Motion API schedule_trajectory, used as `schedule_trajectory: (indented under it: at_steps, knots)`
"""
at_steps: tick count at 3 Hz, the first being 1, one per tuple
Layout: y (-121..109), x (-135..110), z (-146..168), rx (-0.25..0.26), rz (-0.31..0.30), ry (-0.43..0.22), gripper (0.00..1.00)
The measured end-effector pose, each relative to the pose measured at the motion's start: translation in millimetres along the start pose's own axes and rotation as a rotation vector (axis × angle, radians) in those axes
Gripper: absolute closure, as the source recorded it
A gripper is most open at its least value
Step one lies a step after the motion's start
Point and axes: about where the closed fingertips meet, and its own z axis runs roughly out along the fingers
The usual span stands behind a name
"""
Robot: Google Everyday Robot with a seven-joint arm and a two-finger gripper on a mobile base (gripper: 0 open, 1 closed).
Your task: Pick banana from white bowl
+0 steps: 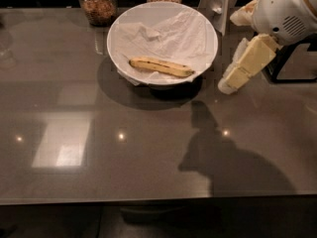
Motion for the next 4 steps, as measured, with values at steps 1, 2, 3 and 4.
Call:
schedule_trajectory:
  at_steps: [1,2,3,4]
  knots:
    - [-21,-39,31,-0.05,0.017,-0.126,0.0]
    - [-44,-77,84,-0.116,0.041,-0.211,0.0]
    - [-44,-77,84,-0.115,0.041,-0.211,0.0]
    - [-60,-81,97,-0.07,0.03,-0.233,0.0]
